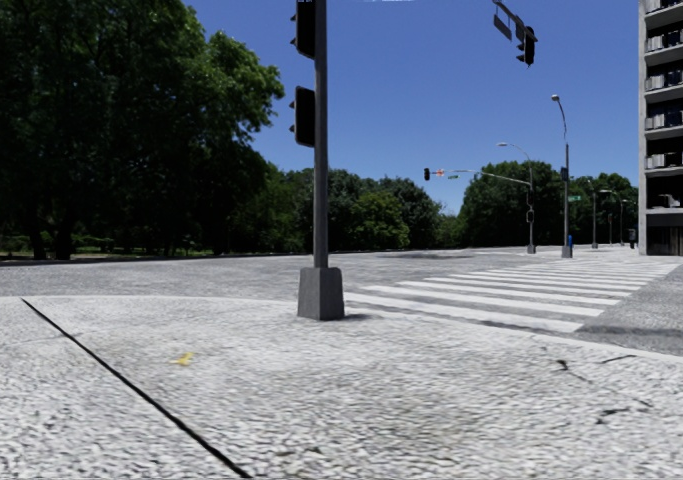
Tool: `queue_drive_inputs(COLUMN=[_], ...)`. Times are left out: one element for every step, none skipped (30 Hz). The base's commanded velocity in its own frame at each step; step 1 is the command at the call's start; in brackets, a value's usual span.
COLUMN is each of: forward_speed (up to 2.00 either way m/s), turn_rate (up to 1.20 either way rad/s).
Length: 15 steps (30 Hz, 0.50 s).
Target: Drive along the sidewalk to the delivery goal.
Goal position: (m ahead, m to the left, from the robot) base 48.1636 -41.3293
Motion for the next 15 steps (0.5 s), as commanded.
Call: queue_drive_inputs(forward_speed=[2.00, 2.00, 2.00, 2.00, 2.00, 2.00, 2.00, 2.00, 2.00, 2.00, 2.00, 2.00, 2.00, 2.00, 2.00], turn_rate=[-0.67, -0.67, -0.71, -0.76, -0.78, -0.78, -0.78, -0.78, -0.78, -0.76, -0.76, -0.74, -0.69, -0.66, -0.62])
